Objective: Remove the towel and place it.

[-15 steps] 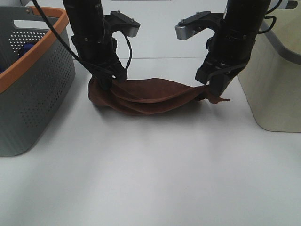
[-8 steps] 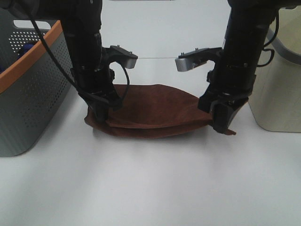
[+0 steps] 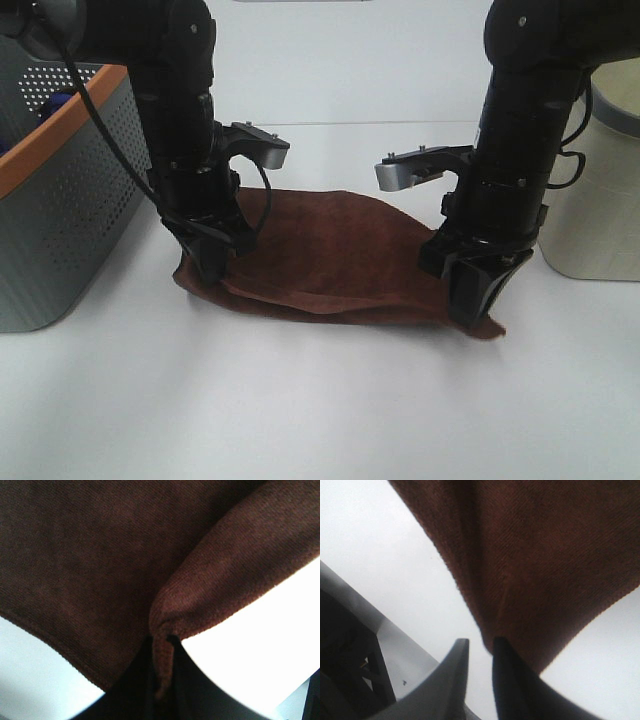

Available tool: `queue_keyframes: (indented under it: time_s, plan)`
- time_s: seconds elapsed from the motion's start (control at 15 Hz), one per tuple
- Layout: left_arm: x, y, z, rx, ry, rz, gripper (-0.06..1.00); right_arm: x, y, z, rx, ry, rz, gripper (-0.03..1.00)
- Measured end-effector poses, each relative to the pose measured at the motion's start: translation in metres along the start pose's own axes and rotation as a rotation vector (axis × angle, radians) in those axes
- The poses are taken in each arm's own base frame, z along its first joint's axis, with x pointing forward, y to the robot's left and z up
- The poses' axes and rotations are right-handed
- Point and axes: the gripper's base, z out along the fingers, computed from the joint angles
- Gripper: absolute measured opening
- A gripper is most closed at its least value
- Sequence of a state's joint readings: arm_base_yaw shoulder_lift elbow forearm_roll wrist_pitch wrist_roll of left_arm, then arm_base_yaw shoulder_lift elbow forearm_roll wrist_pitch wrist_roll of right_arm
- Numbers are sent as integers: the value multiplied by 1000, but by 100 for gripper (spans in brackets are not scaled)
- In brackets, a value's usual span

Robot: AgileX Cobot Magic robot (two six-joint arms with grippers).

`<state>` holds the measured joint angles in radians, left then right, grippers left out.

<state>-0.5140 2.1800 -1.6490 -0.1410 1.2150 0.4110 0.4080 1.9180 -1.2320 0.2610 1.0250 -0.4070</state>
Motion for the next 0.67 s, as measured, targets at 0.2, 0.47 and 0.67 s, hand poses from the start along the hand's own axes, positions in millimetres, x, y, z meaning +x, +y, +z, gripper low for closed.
queue_keyframes:
  time_s: [0.2, 0.47, 0.67]
  plan:
    - [0, 0, 0, -5, -3, -14, 35, -3, -1, 0, 11, -30, 100, 71]
    - [-5, 3, 0, -33, -61, -61, 82, -3, -1, 0, 11, -31, 117, 82]
    - [-7, 4, -2, -40, -75, -46, 87, -1, 2, -12, 19, -63, 130, 82]
